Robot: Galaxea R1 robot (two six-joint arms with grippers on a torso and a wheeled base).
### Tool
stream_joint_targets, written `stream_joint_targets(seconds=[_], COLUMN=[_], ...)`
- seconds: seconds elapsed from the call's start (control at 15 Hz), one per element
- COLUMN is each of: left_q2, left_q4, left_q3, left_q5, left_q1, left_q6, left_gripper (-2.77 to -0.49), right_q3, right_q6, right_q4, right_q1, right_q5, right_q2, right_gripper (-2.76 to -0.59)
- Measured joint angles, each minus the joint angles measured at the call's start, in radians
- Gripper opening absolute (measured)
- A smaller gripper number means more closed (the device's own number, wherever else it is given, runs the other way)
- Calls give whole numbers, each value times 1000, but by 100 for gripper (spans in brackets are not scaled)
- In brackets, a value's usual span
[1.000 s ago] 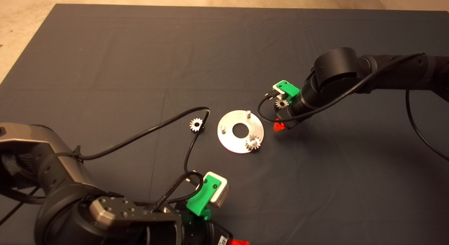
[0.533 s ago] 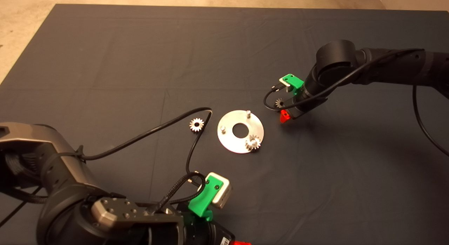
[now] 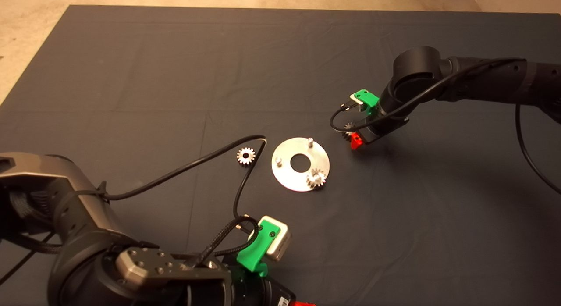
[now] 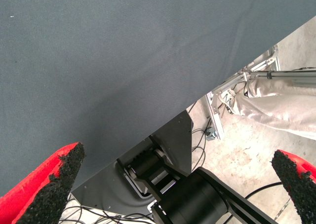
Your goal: Install three planetary gears onto the carrier pins
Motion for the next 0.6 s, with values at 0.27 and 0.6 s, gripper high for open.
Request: stream_joint_targets(seconds=[0.27,0.6], left_q2=[9,12], left_q4=[0,0], left_q3=[0,0], left_q5=[0,0], left_q1=[0,0], left_q6=[-1,-1], left_gripper=[-51,-51], right_q3=[-19,-40], right_q6=[0,0], right_q4=[0,0], right_q1=[0,0], right_q5=[30,83], right_q2=[14,23], right_gripper=[-87,-87])
